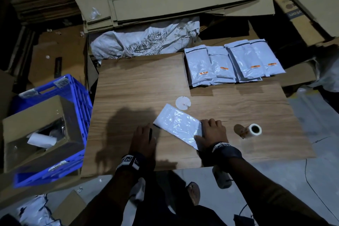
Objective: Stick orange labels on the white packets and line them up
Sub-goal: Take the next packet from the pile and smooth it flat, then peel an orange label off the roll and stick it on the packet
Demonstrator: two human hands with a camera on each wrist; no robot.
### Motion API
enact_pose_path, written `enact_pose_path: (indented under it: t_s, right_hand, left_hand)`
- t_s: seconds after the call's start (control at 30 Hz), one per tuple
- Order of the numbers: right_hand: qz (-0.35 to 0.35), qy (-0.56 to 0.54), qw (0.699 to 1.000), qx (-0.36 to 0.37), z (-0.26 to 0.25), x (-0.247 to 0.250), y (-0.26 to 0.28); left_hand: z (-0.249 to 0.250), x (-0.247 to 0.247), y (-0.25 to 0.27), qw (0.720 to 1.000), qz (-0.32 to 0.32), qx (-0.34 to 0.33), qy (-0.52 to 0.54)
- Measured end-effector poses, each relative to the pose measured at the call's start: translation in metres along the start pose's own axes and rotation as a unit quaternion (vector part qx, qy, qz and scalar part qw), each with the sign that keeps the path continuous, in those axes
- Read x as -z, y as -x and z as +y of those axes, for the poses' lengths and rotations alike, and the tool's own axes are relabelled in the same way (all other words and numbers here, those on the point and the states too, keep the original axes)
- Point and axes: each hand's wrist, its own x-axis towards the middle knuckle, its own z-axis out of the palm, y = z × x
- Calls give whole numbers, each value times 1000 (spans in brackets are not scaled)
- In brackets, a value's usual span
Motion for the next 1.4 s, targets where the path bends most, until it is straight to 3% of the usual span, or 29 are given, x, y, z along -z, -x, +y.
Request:
enact_pose_path:
  t_s: [0.13, 0.3, 0.43, 0.7, 1.0, 1.2, 1.4]
  right_hand:
    - [-29, -28, 998, -41, 3, 0, 6]
    - [-61, -183, 977, -93, 4, -2, 11]
    - [-42, -243, 961, -121, -1, -7, 17]
    - [-19, -277, 959, -55, -5, -14, 31]
    - [-34, -247, 967, -42, -6, -12, 35]
    - [-44, -265, 963, 6, 5, -8, 43]
    - [41, -289, 956, 23, 30, 16, 65]
  left_hand:
    - [19, -5, 11, 998, -39, -33, 40]
    - [54, -16, 15, 986, -92, -110, 85]
    - [74, -26, 15, 981, -112, -130, 90]
    - [70, -43, 19, 983, -127, -131, 30]
    - [66, -46, 15, 979, -135, -145, -51]
    - [78, -44, 16, 975, -128, -144, -107]
    - [96, -47, 18, 968, -84, -233, -44]
